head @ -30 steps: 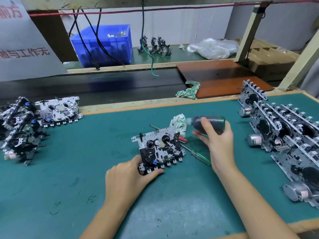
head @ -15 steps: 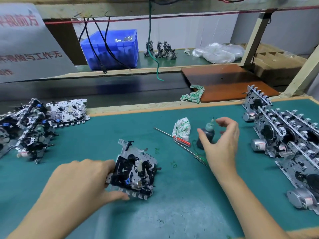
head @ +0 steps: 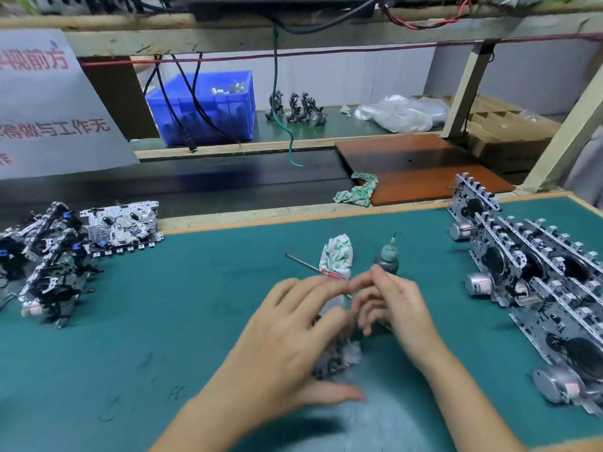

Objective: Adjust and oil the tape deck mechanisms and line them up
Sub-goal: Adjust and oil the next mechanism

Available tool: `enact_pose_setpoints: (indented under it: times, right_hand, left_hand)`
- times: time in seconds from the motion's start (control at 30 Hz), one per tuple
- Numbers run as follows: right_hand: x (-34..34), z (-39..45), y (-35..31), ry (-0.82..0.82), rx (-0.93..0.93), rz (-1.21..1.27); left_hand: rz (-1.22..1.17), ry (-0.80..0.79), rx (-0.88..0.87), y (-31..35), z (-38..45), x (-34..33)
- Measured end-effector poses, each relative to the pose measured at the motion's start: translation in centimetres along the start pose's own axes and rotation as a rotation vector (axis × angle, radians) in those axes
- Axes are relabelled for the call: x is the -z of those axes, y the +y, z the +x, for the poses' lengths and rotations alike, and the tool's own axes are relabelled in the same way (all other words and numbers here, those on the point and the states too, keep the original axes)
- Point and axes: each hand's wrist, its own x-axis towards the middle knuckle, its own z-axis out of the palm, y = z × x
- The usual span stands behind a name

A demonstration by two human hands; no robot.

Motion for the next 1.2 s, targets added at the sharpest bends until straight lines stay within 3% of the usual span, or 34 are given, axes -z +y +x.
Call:
enact_pose_setpoints:
  times: [0.1, 0.2, 0.33, 0.63, 0.77, 0.83, 0.9, 0.97, 1.03, 1.07, 1.2]
  right_hand:
    - [1.6, -0.7, 0.1, 0.054, -0.085, -0.146]
    - [2.1, -1.3, 1.0, 0.074, -0.102, -0.461]
    - [1.7, -1.3, 1.5, 0.079, -0.025, -0.731]
    - [2.4, -1.2, 1.9, 0.193, 0.091, -0.754]
    - [1.9, -1.6, 1.2, 0.212, 0.242, -0.873]
    - [1.5, -2.6, 0.6, 0.300, 0.269, -0.963]
    - [1.5, -4.0, 0.0, 0.457, 0.136, -1.095]
    - [1.3, -5.5, -0.5, 0.379, -0.209, -1.177]
    - [0.6, -6.7, -0.8, 0.161, -0.531, -0.973]
    - [0.3, -7.0, -0.8, 0.104, -0.589, -0.806]
    - [-0.6, -6.5, -1.0, 0.205, -0.441, -0.359]
  left_hand:
    - [-0.294, -0.115, 0.188, -1.3, -1.4, -2.2]
    - [-0.488, -0.261, 0.339, -2.3, -3.1, -4.2]
    - [-0.499, -0.263, 0.352, -2.5, -3.8, -5.3]
    - [-0.546, -0.191, 0.405, -3.4, -5.0, -4.2]
    - [-0.584, -0.219, 0.406, -3.6, -5.0, -4.0]
    - [-0.618, -0.195, 0.431, -3.4, -4.9, -3.9]
    - [-0.613, -0.098, 0.465, -3.0, -4.6, -4.2]
    - [-0.529, 0.030, 0.501, -2.6, -4.1, -4.6]
    - [-0.456, 0.093, 0.522, -2.3, -3.8, -4.9]
    - [-0.445, 0.098, 0.526, -2.2, -3.8, -4.9]
    - [-0.456, 0.123, 0.591, -2.4, -4.2, -4.0]
